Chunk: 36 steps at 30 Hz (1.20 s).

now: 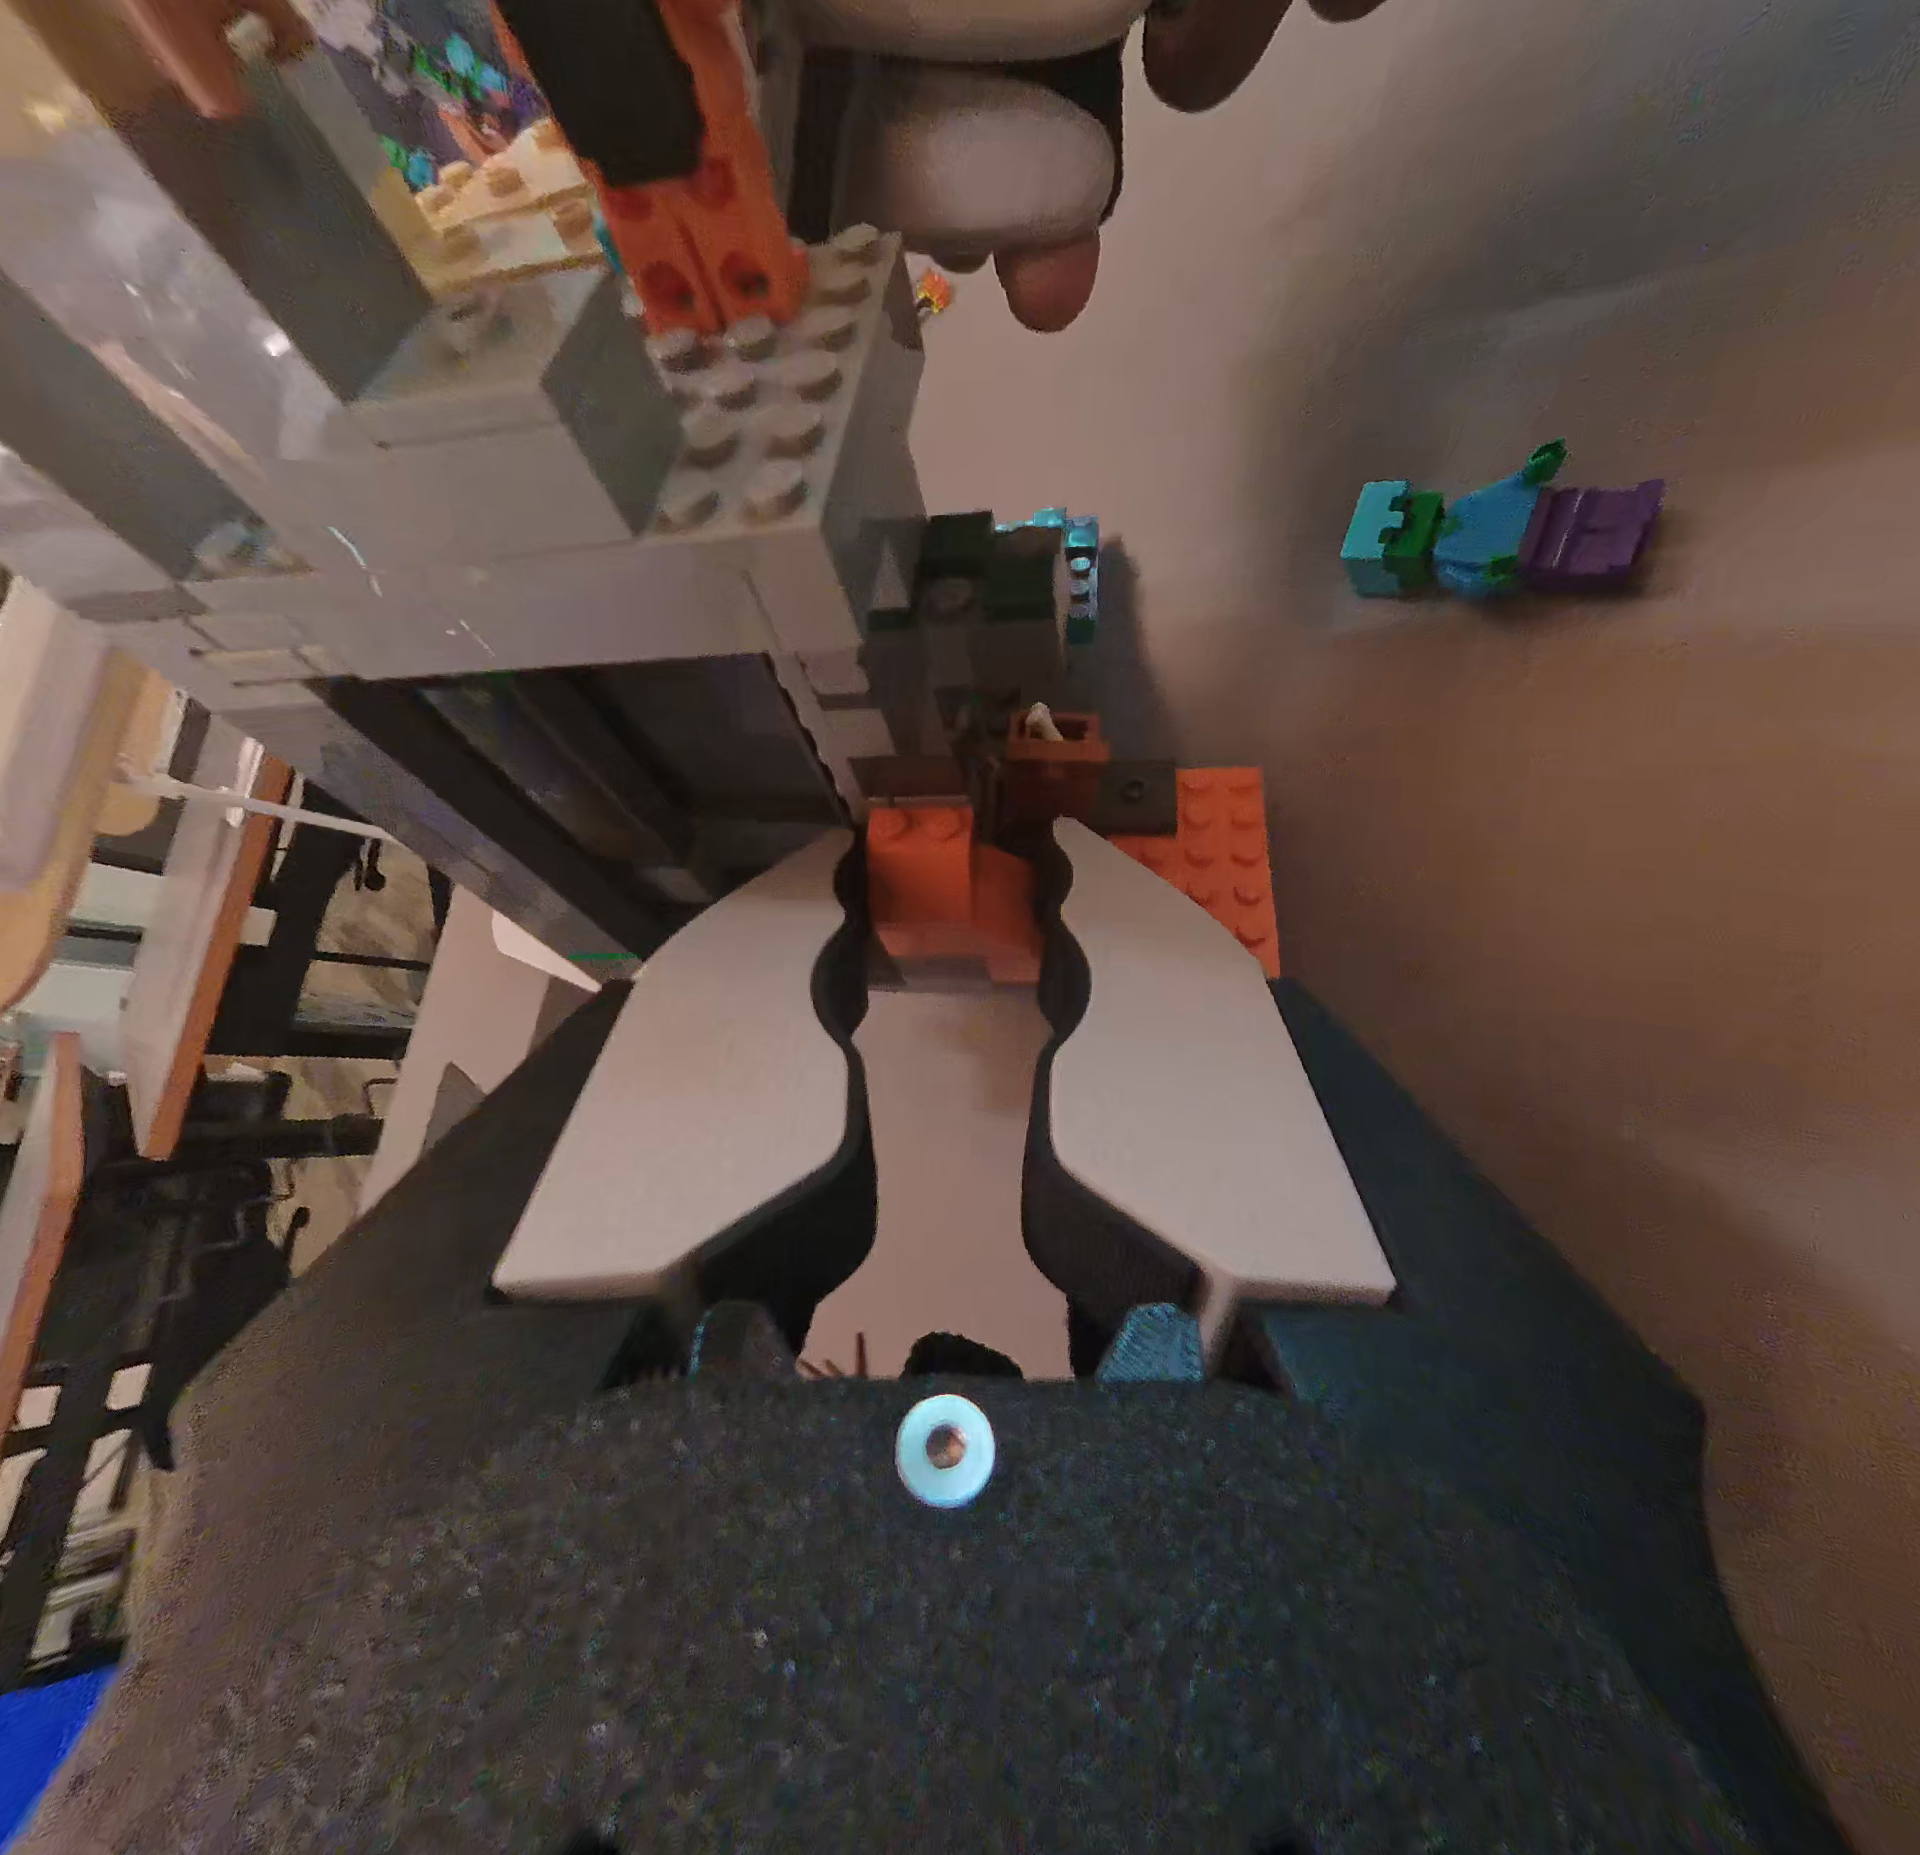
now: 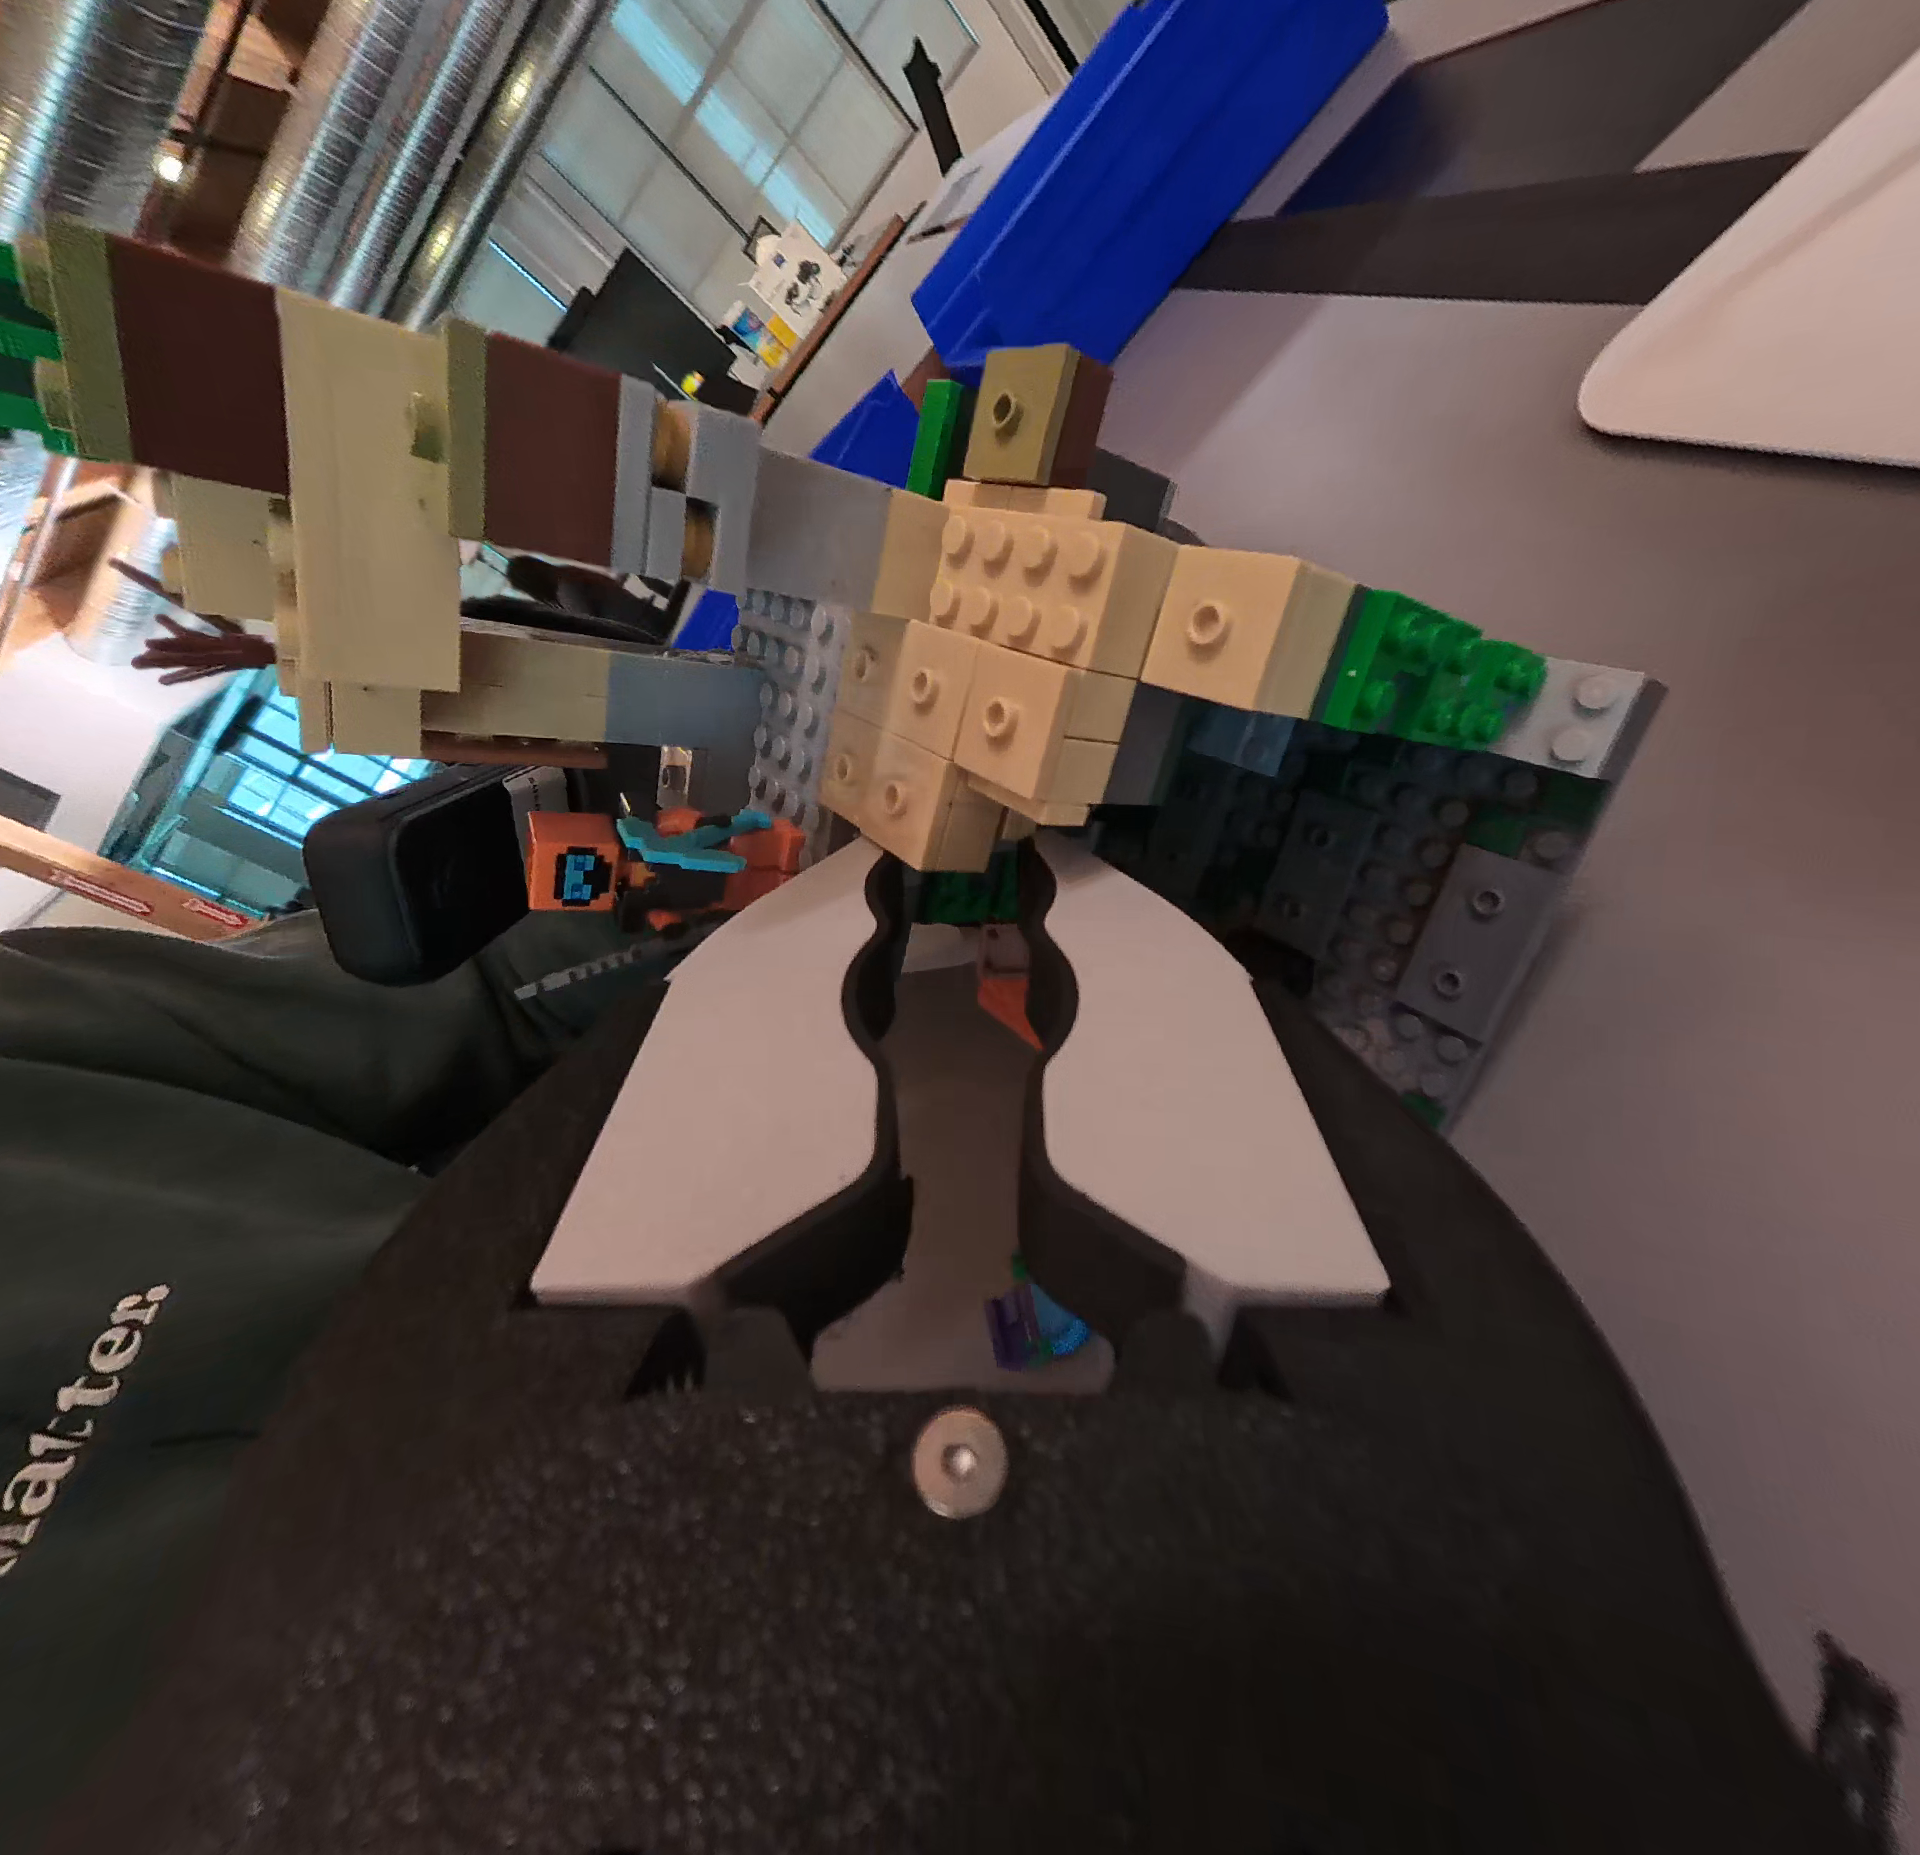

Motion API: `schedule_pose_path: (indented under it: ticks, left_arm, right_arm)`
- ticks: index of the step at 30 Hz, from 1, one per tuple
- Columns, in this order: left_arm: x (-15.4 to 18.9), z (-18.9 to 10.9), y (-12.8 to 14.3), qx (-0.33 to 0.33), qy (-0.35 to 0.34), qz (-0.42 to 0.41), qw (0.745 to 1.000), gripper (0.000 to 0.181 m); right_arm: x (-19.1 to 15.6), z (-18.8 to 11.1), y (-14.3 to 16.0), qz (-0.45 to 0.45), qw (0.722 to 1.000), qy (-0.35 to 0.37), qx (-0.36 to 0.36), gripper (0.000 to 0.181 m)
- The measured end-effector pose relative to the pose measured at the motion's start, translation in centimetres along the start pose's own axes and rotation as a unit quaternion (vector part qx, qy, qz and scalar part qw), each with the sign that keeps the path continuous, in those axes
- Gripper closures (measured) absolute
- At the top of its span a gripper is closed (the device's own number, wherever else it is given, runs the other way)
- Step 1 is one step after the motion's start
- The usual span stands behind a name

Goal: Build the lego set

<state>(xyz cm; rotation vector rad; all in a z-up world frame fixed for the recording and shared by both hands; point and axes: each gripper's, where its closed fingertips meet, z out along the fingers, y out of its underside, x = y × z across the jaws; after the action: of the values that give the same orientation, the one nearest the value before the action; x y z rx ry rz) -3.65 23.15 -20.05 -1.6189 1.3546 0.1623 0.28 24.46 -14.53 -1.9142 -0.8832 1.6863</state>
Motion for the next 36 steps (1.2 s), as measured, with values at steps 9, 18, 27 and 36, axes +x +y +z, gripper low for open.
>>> schedule_pose_path:
  ticks: [9,18,27,36]
  left_arm:
    - [-2.8,-2.5,-1.1,-0.024,-0.03,0.107,0.994,0.152]
    - [-3.9,-3.9,-1.9,-0.045,-0.028,0.139,0.989,0.152]
    - [-2.0,-3.4,-2.1,-0.011,0.025,0.069,0.997,0.152]
    - [2.8,-1.3,-2.0,0.07,0.13,-0.061,0.987,0.152]
  right_arm:
    - [-2.3,-0.1,-1.4,-0.057,0.996,-0.038,0.055,0.162]
    - [-3.4,-0.4,-1.8,-0.07,0.995,-0.046,0.058,0.162]
    - [-2.8,-0.6,-1.1,-0.047,0.998,-0.007,0.029,0.162]
    - [-0.7,-1.6,2.2,-0.005,0.998,0.058,-0.02,0.164]
